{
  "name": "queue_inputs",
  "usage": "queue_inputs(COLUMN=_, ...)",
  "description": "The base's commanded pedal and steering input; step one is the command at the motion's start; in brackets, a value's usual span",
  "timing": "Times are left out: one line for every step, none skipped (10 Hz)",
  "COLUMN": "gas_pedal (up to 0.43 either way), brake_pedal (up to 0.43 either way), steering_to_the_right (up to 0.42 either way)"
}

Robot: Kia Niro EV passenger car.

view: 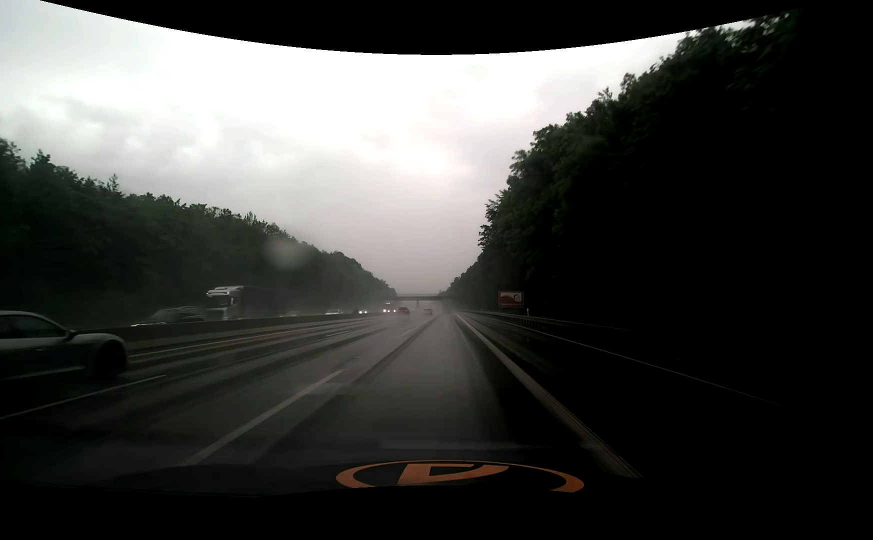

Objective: Follow the waypoints while adhering to traffic rules and regulations

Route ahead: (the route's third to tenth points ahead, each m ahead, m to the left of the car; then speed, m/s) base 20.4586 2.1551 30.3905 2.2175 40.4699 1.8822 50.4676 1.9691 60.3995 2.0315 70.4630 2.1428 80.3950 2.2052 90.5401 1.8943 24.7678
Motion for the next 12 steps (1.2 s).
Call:
queue_inputs(gas_pedal=0.079, brake_pedal=0.0, steering_to_the_right=-0.002)
queue_inputs(gas_pedal=0.087, brake_pedal=0.0, steering_to_the_right=-0.002)
queue_inputs(gas_pedal=0.087, brake_pedal=0.0, steering_to_the_right=-0.002)
queue_inputs(gas_pedal=0.098, brake_pedal=0.0, steering_to_the_right=-0.002)
queue_inputs(gas_pedal=0.098, brake_pedal=0.0, steering_to_the_right=-0.002)
queue_inputs(gas_pedal=0.098, brake_pedal=0.0, steering_to_the_right=-0.002)
queue_inputs(gas_pedal=0.098, brake_pedal=0.0, steering_to_the_right=-0.001)
queue_inputs(gas_pedal=0.098, brake_pedal=0.0, steering_to_the_right=-0.001)
queue_inputs(gas_pedal=0.098, brake_pedal=0.0, steering_to_the_right=-0.001)
queue_inputs(gas_pedal=0.098, brake_pedal=0.0, steering_to_the_right=-0.001)
queue_inputs(gas_pedal=0.098, brake_pedal=0.0, steering_to_the_right=-0.001)
queue_inputs(gas_pedal=0.11, brake_pedal=0.0, steering_to_the_right=-0.001)
